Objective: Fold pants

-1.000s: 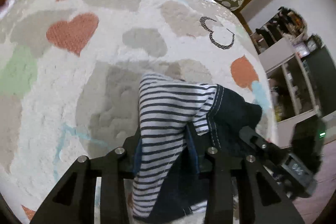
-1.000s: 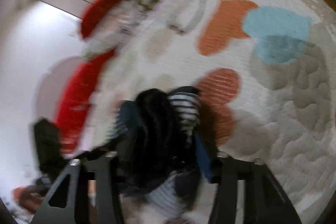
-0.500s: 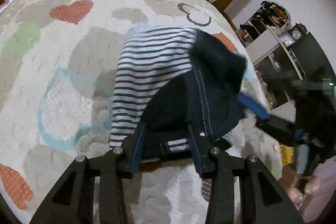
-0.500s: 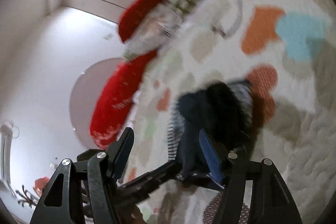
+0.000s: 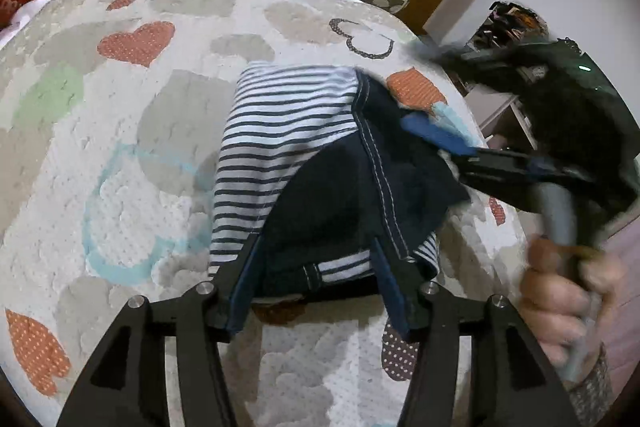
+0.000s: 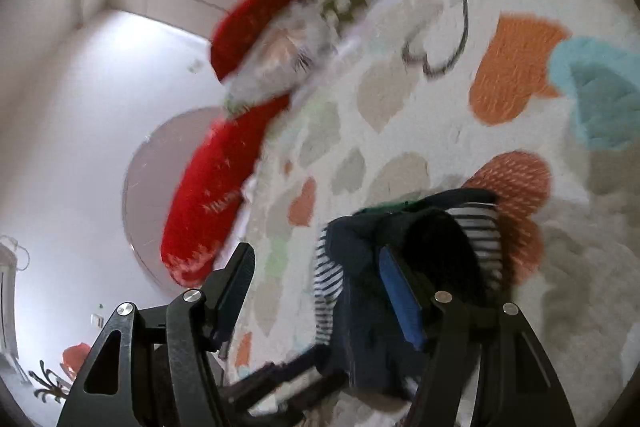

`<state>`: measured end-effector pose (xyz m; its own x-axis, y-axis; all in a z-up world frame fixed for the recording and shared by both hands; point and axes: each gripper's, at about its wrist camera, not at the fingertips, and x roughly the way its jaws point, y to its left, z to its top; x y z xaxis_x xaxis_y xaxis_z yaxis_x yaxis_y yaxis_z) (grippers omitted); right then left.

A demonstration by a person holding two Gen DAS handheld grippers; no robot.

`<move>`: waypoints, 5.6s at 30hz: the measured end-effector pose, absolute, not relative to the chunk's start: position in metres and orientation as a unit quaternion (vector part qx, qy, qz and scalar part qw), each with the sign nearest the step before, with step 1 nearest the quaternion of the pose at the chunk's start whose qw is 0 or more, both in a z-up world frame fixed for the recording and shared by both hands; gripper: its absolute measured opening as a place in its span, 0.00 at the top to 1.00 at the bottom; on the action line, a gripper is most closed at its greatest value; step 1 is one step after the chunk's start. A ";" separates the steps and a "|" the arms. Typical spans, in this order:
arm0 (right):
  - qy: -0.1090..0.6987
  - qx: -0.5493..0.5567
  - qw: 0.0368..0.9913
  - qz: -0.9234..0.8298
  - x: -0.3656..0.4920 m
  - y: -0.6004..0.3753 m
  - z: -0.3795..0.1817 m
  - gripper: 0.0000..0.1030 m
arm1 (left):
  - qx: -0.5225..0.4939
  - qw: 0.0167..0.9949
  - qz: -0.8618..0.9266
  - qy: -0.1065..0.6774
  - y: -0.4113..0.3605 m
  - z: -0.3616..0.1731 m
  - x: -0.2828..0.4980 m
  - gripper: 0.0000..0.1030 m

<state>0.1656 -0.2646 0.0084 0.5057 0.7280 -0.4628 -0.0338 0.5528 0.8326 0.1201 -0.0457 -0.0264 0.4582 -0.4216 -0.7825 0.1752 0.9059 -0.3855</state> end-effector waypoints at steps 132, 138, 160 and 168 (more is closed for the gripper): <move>0.458 0.107 0.882 -0.025 -0.038 -0.229 -0.004 0.19 | -0.039 0.897 -0.037 0.439 -0.026 0.022 -0.021 0.00; 0.457 0.103 0.883 -0.026 -0.038 -0.228 -0.004 0.19 | -0.041 0.896 -0.037 0.441 -0.025 0.021 -0.021 0.00; 0.361 0.060 0.928 -0.076 -0.055 -0.231 0.038 0.19 | -0.032 0.901 -0.035 0.430 -0.026 0.022 -0.021 0.00; 0.369 0.059 0.925 -0.070 -0.053 -0.229 0.034 0.19 | -0.032 0.899 -0.033 0.435 -0.026 0.017 -0.021 0.00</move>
<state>-0.0528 -0.2287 0.0339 0.7183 -0.0859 -0.6904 0.1725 0.9834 0.0571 -0.0211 -0.0258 0.0174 0.6196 -0.0873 -0.7800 0.0322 0.9958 -0.0859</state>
